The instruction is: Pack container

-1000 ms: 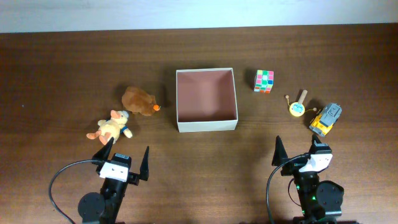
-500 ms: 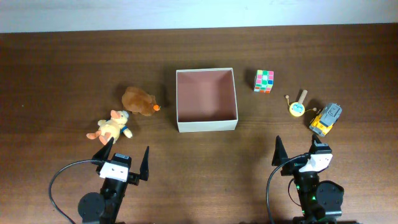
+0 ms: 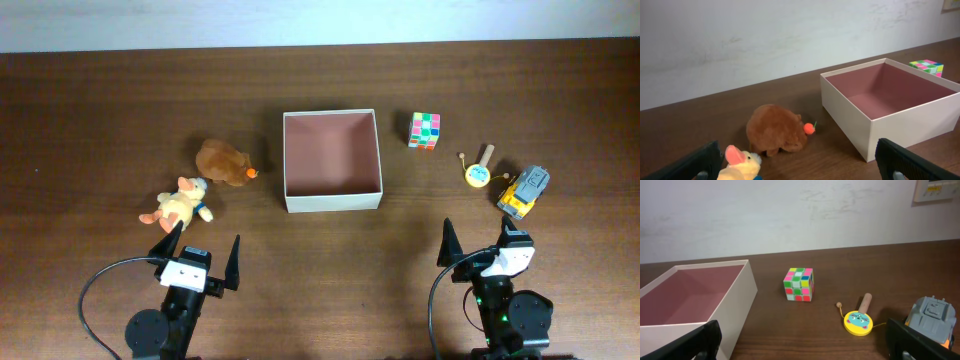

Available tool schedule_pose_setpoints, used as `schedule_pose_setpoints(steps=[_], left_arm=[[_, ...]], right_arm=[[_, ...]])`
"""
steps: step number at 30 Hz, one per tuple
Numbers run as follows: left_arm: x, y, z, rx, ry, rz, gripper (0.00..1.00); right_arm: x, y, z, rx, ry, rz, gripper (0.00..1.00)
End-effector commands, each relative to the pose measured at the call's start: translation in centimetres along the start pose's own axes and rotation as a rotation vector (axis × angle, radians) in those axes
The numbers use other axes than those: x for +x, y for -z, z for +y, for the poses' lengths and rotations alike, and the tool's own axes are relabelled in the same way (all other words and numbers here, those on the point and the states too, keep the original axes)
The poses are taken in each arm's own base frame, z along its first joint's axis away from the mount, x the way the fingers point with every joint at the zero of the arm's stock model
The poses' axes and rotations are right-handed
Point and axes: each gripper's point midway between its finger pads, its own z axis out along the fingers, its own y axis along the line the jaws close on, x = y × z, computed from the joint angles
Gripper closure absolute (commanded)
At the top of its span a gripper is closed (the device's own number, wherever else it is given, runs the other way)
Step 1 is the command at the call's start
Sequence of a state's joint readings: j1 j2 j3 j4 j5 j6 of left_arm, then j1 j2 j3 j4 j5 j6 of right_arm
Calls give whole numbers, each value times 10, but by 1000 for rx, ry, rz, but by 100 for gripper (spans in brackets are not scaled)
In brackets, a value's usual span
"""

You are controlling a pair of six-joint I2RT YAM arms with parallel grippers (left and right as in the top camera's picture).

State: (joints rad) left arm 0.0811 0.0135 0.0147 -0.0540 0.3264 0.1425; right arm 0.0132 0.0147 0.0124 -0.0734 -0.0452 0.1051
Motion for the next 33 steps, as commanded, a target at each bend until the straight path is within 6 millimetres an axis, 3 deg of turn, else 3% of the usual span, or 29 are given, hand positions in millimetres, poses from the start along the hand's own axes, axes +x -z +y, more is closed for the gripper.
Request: schedule_pose_setpoints(steps=[1, 18, 23, 27, 29, 33], left_arm=[[1, 0, -1, 6, -9, -1, 1], [1, 0, -1, 6, -9, -1, 1], [1, 0, -1, 6, -9, -1, 1], [1, 0, -1, 6, -9, -1, 1], [1, 0, -1, 6, -9, -1, 1], [1, 0, -1, 5, -9, -1, 1]], right_arm=[[2, 0, -1, 5, 1, -1, 1], [0, 0, -1, 7, 2, -8, 1], [-16, 1, -1, 9, 3, -72, 1], [-30, 4, 10, -47, 5, -75, 1], [-43, 7, 18, -80, 5, -62, 1], [-90, 11, 26, -89, -7, 17, 1]])
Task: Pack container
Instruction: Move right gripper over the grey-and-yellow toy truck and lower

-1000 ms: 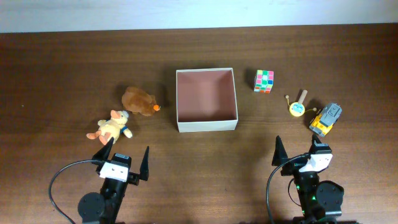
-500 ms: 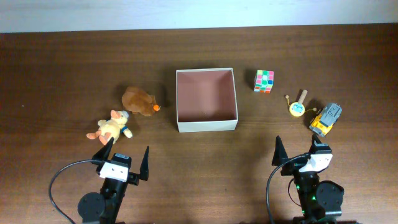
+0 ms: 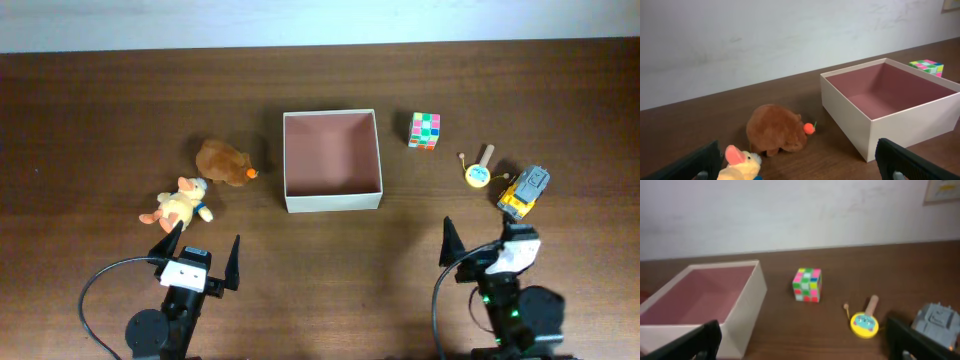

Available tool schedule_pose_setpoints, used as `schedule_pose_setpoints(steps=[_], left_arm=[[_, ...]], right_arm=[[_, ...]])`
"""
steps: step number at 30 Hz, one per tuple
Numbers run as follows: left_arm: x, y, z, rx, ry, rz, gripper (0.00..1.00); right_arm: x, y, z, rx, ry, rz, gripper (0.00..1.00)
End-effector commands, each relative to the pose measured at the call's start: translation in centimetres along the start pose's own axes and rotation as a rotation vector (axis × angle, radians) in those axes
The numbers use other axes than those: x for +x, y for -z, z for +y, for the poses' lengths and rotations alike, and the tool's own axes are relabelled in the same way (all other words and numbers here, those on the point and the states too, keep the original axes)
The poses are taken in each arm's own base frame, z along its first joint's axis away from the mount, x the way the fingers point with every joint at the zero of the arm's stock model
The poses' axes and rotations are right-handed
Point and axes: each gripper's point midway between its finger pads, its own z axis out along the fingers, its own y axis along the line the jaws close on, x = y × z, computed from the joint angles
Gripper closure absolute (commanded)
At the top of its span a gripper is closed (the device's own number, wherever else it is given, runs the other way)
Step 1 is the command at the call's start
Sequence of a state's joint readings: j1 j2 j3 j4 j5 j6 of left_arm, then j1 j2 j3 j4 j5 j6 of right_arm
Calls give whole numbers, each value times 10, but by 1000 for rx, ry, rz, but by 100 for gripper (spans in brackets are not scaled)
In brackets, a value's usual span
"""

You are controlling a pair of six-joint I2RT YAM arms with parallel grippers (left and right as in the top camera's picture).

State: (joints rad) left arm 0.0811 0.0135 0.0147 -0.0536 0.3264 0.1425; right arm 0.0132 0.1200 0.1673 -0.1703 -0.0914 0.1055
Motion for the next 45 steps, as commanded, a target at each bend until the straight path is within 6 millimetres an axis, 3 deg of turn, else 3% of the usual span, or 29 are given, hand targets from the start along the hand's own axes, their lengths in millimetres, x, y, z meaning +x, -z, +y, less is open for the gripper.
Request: schedule_pose_setpoints(steps=[1, 7, 11, 15, 19, 22, 25, 26, 34, 37, 45], left_arm=[[1, 0, -1, 6, -9, -1, 1], [1, 0, -1, 6, -9, -1, 1], [1, 0, -1, 6, -9, -1, 1], [1, 0, -1, 6, -9, -1, 1], [1, 0, -1, 6, -9, -1, 1], [1, 0, -1, 6, -9, -1, 1], [1, 0, -1, 6, -9, -1, 1], [1, 0, -1, 6, -9, -1, 1], [1, 0, -1, 6, -9, -1, 1], [1, 0, -1, 6, -9, -1, 1], [1, 0, -1, 6, -9, -1, 1]], right_arm=[[-72, 8, 17, -50, -4, -5, 1], [-128, -14, 34, -82, -54, 370, 1], [-156, -33, 42, -99, -89, 532, 1], [-158, -59, 60, -202, -148, 660, 1], [-130, -86, 41, -65, -269, 766, 1], [-102, -91, -4, 248, -428, 838, 1], [-77, -82, -61, 596, -510, 866, 1], [-71, -82, -72, 647, -523, 874, 2], [-19, -108, -133, 808, -613, 957, 1], [6, -109, -155, 865, -645, 1014, 1], [60, -110, -180, 885, -690, 1164, 1]])
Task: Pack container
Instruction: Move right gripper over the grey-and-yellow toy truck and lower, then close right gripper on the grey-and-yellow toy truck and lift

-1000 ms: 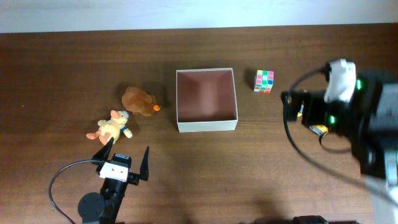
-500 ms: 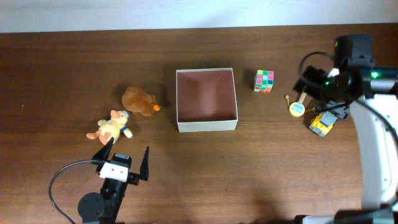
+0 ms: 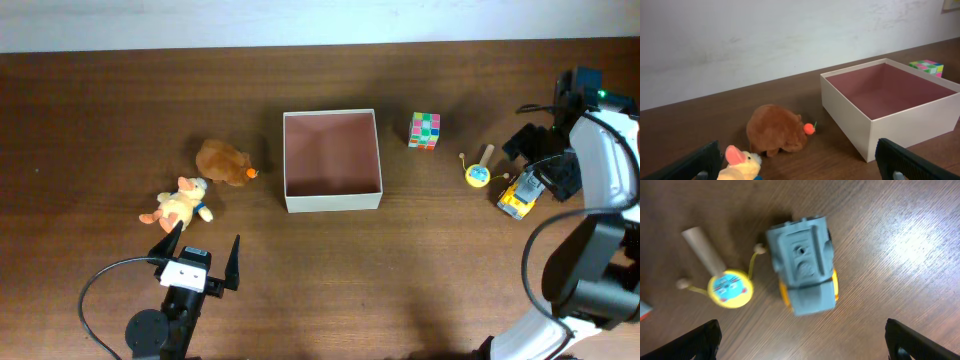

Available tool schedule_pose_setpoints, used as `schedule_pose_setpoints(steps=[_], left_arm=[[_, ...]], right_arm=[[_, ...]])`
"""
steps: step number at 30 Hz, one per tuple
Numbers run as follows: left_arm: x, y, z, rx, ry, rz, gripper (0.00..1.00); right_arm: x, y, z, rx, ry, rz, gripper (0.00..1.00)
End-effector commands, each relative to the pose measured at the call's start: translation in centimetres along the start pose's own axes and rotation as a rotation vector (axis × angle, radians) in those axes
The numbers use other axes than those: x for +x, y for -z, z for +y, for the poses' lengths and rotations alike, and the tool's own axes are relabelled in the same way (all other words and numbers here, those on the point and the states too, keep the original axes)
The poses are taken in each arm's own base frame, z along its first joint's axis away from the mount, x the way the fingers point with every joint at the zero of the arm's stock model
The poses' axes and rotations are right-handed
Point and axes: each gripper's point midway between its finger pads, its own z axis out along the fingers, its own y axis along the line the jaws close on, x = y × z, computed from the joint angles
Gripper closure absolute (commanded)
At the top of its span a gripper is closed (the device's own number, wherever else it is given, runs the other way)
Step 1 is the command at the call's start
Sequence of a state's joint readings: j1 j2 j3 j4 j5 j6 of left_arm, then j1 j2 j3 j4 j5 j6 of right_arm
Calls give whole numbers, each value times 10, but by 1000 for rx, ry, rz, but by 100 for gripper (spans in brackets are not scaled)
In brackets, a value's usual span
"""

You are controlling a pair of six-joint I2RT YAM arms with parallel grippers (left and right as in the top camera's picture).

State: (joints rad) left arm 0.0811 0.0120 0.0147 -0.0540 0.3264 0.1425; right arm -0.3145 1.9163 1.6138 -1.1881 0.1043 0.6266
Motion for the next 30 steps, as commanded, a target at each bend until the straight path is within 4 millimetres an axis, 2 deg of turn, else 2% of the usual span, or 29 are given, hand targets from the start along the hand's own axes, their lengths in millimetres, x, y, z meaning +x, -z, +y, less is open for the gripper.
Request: schedule_pose_setpoints(steps=[1, 11, 20, 30], left_arm=[[2, 0, -1, 6, -9, 0, 1], [2, 0, -1, 6, -9, 0, 1], [2, 0, -1, 6, -9, 0, 1], [2, 0, -1, 6, -9, 0, 1]], right_arm=[[-7, -16, 0, -13, -1, 34, 1], [-15, -48, 9, -40, 70, 63, 1], [-9, -78, 8, -20, 99, 97, 1], [6, -96, 1, 6, 102, 140, 1]])
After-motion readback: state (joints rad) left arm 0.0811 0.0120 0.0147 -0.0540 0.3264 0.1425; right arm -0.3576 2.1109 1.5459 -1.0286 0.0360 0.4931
